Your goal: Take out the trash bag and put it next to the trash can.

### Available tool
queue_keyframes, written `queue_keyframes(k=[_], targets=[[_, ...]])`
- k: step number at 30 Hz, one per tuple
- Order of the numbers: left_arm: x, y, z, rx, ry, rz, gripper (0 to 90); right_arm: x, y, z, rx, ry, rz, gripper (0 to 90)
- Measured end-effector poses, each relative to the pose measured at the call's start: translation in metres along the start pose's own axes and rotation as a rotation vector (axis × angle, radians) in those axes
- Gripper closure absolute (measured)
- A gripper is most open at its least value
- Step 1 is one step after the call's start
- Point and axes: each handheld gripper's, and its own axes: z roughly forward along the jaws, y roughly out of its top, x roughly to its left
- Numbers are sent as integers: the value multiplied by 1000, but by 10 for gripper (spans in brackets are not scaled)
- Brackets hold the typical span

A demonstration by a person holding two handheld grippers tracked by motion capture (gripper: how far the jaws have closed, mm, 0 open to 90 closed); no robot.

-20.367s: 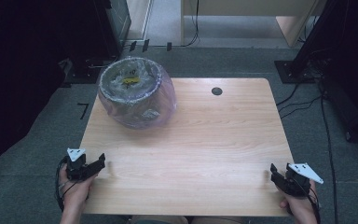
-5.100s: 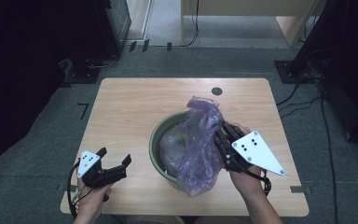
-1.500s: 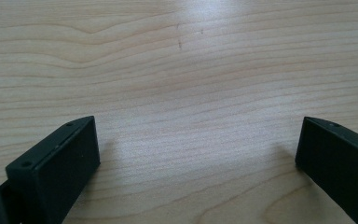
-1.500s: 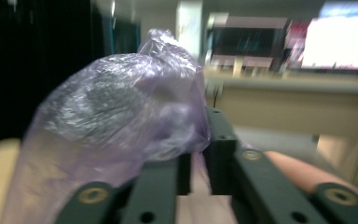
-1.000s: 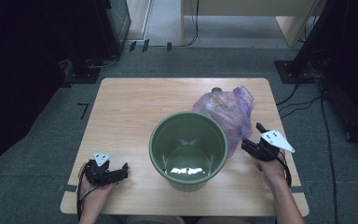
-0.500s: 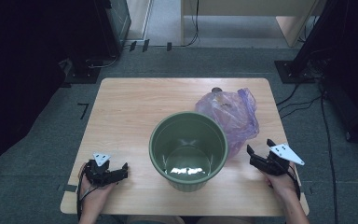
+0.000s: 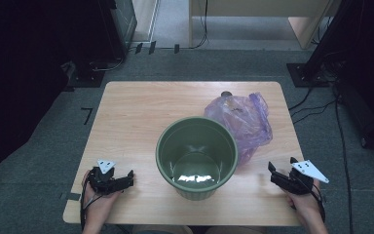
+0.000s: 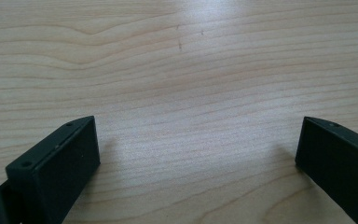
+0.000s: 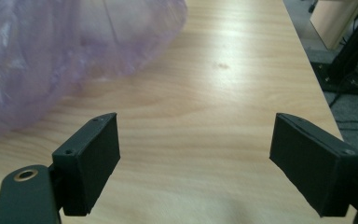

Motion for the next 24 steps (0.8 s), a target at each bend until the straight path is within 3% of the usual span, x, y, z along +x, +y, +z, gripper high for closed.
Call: queue_keyframes(k=[16,24], targets=[[0,0,0,0,0,1,0,-22,-19,-25,70,-65,28,148],[0,0,0,0,0,0,0,-29,-23,-28,173,-106,27,143]])
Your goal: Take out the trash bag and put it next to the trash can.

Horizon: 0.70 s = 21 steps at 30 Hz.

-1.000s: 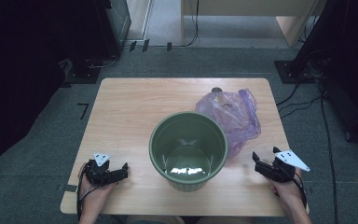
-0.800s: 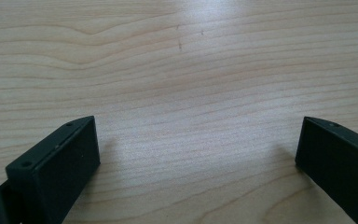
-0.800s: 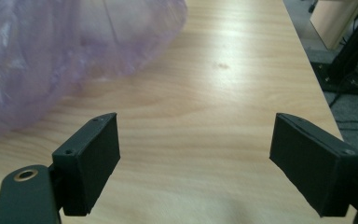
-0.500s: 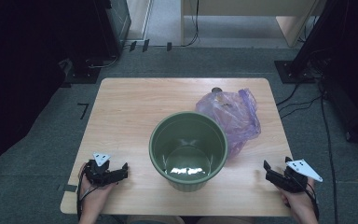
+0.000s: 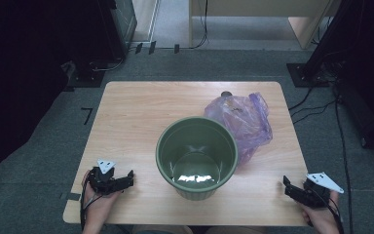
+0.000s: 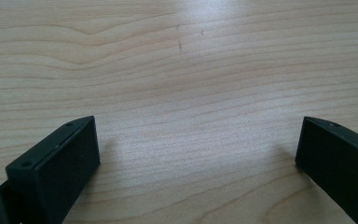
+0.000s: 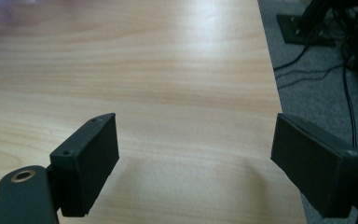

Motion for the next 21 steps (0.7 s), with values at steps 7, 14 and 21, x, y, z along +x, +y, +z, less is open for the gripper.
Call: queue_keyframes(k=[7,14,21], targets=[[0,0,0,-2,0,1,0,-6,-2,2,65,-18,11,120],[0,0,0,-2,0,0,0,-9,-2,2,93,3,26,103],[0,0,0,0,-3,5,0,-9,-2,3,94,4,24,101]])
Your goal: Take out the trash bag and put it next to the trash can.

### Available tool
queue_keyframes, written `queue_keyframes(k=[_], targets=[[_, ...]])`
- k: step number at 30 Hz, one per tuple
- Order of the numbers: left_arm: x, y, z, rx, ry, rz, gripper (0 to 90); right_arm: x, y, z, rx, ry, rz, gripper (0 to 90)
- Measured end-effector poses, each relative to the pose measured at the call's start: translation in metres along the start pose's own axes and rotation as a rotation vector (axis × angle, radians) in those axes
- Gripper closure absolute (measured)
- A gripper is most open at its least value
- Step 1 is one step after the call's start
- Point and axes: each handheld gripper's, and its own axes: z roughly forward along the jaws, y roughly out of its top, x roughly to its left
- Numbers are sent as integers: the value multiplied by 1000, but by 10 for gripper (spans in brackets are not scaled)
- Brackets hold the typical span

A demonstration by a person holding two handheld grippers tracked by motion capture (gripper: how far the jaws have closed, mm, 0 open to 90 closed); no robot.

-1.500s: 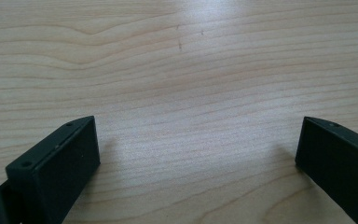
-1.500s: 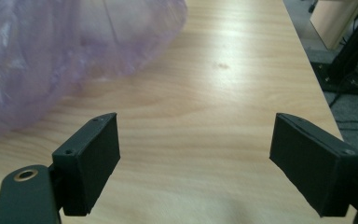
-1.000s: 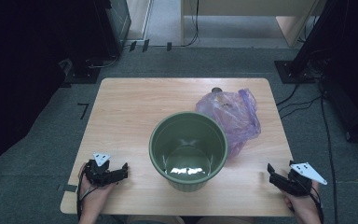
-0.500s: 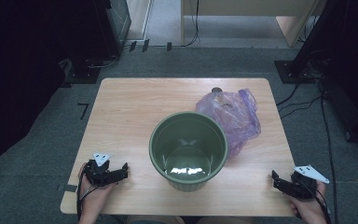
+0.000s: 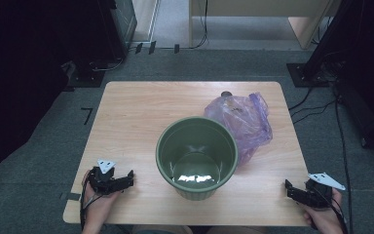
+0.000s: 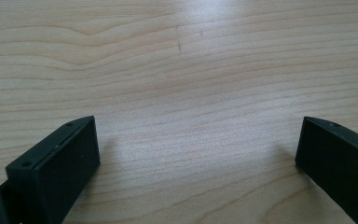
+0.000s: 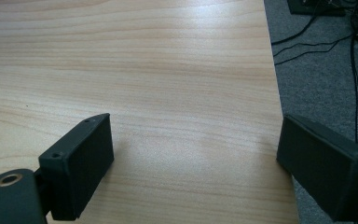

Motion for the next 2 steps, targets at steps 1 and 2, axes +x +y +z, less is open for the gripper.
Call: queue_keyframes(k=[1,2], targets=[[0,0,0,0,-1,1,0,0,0,0,0,0,0,101],[0,0,0,0,-2,2,0,0,0,0,0,0,0,101]])
